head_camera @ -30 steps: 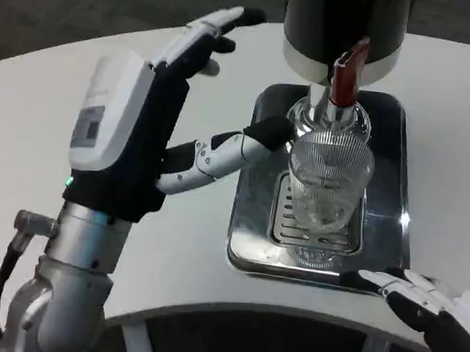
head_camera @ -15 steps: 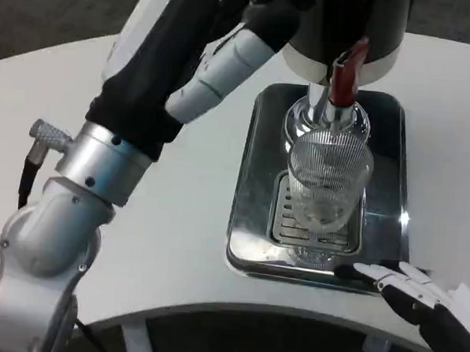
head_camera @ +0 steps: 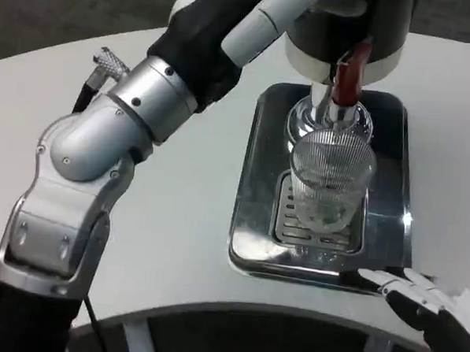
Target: Grasp the cup under the faucet to collect the drink, then remove the cup.
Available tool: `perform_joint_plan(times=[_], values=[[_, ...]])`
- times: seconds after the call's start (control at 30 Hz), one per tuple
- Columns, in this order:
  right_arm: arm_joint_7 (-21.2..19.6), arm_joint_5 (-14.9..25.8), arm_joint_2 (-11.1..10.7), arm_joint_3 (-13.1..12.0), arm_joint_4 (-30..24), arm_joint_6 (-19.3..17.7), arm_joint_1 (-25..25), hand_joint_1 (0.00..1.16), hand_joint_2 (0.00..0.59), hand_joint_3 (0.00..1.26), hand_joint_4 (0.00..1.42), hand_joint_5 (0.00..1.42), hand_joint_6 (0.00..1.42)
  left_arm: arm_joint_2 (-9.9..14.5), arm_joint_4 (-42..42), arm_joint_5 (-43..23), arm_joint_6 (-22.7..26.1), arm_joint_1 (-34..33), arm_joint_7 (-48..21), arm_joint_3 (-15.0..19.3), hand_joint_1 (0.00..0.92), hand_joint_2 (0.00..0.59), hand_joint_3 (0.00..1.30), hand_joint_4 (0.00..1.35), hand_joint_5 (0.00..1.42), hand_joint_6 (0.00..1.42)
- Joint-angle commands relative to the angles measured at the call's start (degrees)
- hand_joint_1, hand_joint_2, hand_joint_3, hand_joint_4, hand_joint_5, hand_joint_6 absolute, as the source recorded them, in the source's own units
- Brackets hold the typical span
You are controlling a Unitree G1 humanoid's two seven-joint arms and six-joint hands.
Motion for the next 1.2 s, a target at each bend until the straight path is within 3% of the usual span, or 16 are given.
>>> perform_joint_plan(times=[0.03, 0.27, 0.57, 1.2], values=[[-0.64, 0.35, 0.47, -0.45, -0.65, -1.13, 0.93, 0.48, 0.450, 0.18, 0.14, 0.05, 0.00, -0.75, 3.98, -0.21, 1.91, -3.11, -2.23, -0.94, 0.000, 0.099, 0.14, 0.08, 0.21, 0.28], [-0.77, 0.83, 0.85, -1.41, -0.68, -1.68, 1.96, 0.48, 0.450, 0.18, 0.14, 0.05, 0.00, -1.39, 3.73, -0.05, 3.25, -2.79, -4.69, -2.43, 0.000, 0.099, 0.14, 0.08, 0.21, 0.28], [-0.60, 1.16, 0.66, -1.67, -0.42, -2.21, 1.79, 0.48, 0.450, 0.19, 0.14, 0.05, 0.00, -0.26, 3.34, 1.18, 4.31, -1.87, -6.32, -3.02, 0.000, 0.099, 0.14, 0.08, 0.21, 0.28], [-0.55, 0.70, 1.31, -1.45, -1.31, -3.49, 3.34, 0.48, 0.450, 0.19, 0.14, 0.05, 0.00, 1.40, 6.95, 3.83, 1.96, 0.17, -10.22, -4.89, 0.000, 0.101, 0.14, 0.08, 0.21, 0.26]])
